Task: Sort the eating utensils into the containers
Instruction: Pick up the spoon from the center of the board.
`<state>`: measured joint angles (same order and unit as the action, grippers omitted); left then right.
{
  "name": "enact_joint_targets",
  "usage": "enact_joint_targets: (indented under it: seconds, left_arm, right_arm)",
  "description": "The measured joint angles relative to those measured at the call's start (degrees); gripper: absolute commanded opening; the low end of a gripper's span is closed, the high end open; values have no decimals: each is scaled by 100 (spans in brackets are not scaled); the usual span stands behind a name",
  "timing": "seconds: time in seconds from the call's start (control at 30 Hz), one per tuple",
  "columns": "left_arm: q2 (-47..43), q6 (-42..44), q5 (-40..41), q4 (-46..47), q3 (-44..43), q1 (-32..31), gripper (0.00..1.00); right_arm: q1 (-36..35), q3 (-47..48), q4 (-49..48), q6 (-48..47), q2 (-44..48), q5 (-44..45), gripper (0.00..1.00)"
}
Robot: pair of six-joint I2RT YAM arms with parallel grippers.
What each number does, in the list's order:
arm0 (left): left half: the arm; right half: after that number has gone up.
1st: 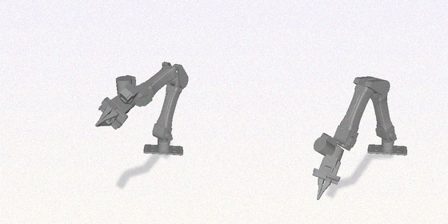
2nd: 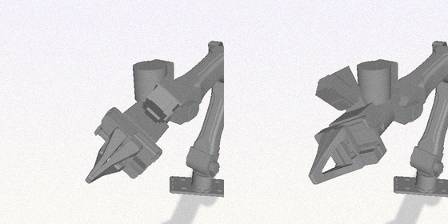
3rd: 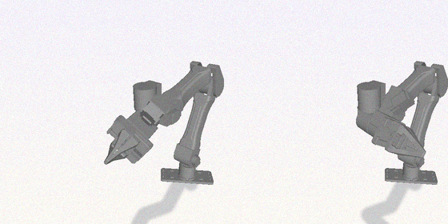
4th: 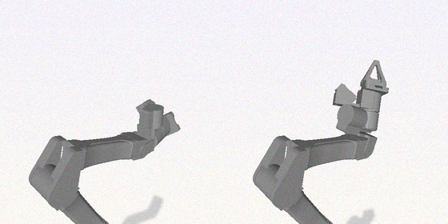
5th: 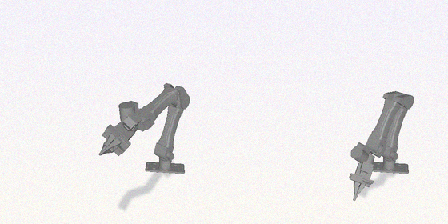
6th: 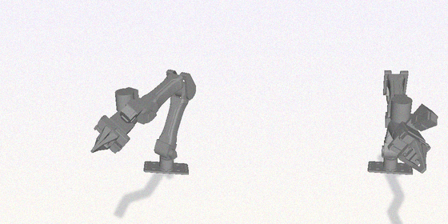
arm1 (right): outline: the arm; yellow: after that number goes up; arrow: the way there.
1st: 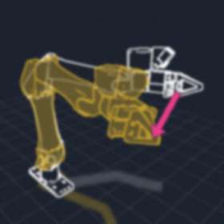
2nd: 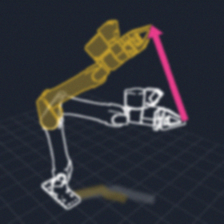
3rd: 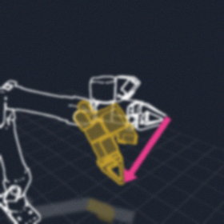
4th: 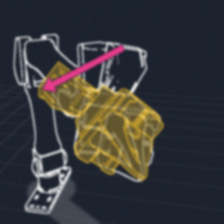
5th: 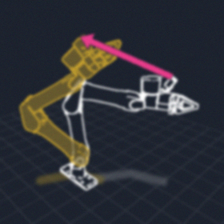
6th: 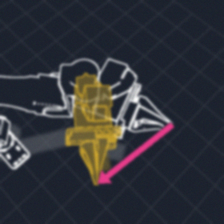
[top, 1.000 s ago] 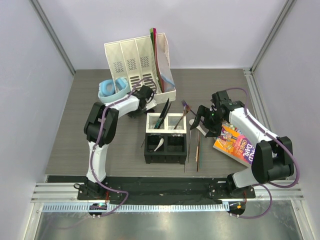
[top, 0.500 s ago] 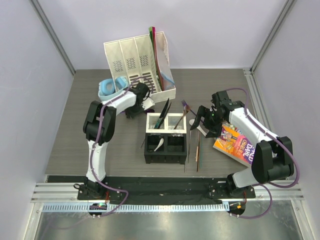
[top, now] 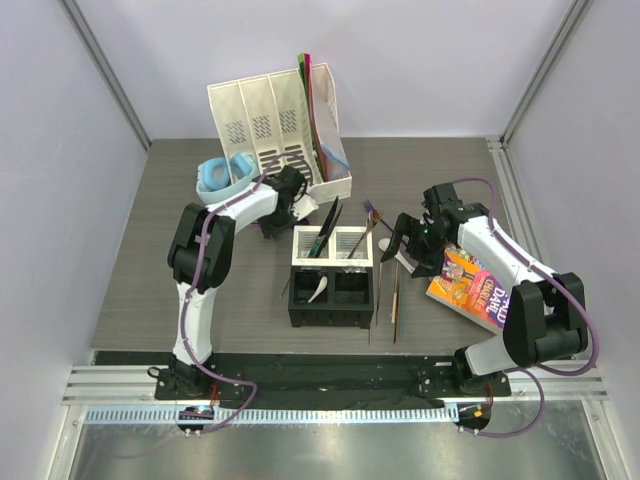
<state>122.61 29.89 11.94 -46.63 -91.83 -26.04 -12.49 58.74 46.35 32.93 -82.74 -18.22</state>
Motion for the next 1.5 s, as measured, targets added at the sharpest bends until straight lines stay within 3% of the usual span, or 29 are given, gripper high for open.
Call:
enact_joint_targets:
  seconds: [0.07, 0.33, 0.67, 1.2, 1.5]
  left_arm:
    - [-52, -146, -149, 160, 24, -94, 0]
    - [-527, -859, -417, 1073, 457, -271, 0]
    - [-527, -1451, 179, 1716, 564, -256, 0]
    - [57, -1491, 828, 2020, 271, -256, 0]
    - [-37, -1650, 772, 1849, 372, -254, 0]
  right_arm:
    - [0, -11, 0, 9, 0, 0, 94]
    - [0, -15, 0, 17, 0, 2, 94]
    - [0, -13, 0, 20, 0, 4, 94]
    - [13, -13, 0, 17, 0, 9, 94]
    - [13, 79, 2, 15, -50, 11, 94]
